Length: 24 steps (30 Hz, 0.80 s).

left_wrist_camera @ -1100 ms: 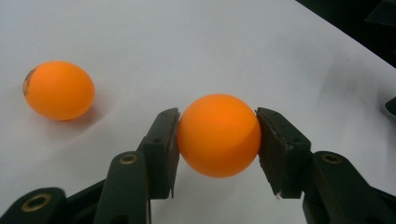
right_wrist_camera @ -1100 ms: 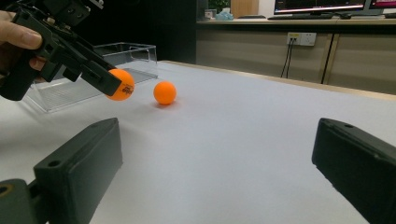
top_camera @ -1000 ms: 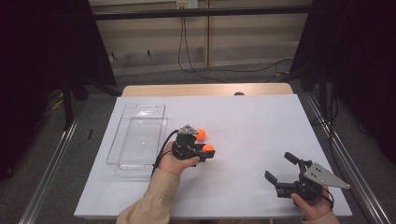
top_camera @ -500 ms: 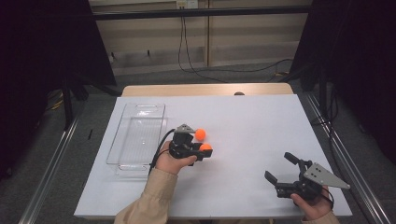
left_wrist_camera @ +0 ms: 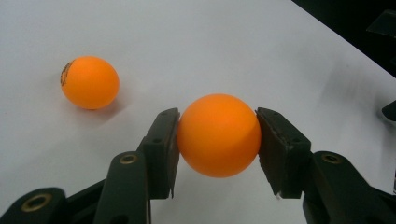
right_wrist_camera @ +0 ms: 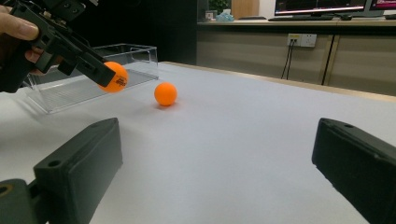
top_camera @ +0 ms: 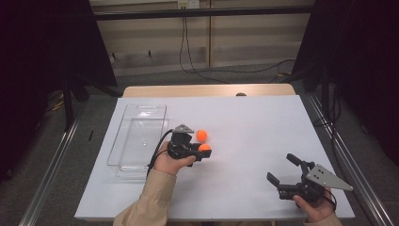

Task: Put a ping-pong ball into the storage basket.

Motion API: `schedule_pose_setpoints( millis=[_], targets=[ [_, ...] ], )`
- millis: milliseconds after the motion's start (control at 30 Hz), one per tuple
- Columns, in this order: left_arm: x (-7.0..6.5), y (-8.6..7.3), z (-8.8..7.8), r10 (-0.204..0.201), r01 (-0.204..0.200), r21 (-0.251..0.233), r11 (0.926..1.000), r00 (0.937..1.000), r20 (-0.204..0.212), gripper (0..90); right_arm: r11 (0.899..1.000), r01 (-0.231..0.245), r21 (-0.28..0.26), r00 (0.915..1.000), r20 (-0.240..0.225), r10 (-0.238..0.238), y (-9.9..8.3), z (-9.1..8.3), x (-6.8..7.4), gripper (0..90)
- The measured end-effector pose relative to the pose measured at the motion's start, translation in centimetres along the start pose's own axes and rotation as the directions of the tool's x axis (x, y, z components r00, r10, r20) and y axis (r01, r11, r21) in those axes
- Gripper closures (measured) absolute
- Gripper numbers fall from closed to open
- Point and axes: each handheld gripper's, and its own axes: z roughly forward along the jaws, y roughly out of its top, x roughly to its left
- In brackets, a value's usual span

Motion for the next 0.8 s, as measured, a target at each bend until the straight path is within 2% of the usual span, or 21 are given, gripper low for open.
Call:
schedule_pose_setpoints(
  millis=[433,467,500,600,800],
  targets=[
    [0.5,0.0,-0.7,-0.017,0.017,-0.004,0.9998,0.9999,0.000,51.1,1.000,-0.002,-0.005,1.0000,0.003,0.002,0.0,0.0,0.0,1.4],
    [0.5,0.0,-0.8,-0.028,0.028,-0.010,0.9996,0.9996,0.006,51.1,1.000,-0.002,-0.004,1.0000,0.002,0.002,0.0,0.0,0.0,1.4],
    [0.5,0.0,-0.9,-0.020,0.020,-0.002,0.9998,0.9998,0.003,51.1,1.000,-0.003,-0.003,1.0000,0.002,0.003,0.0,0.0,0.0,1.5],
    [0.5,0.0,-1.1,-0.033,0.033,-0.017,0.9993,0.9994,-0.002,51.1,1.000,-0.002,-0.005,1.0000,0.003,0.002,0.0,0.0,0.0,1.5],
    [0.8,0.1,-1.4,-0.022,0.022,-0.001,0.9998,0.9998,0.000,51.2,1.000,-0.002,-0.007,1.0000,0.001,0.002,0.0,0.0,0.0,1.5]
  ],
)
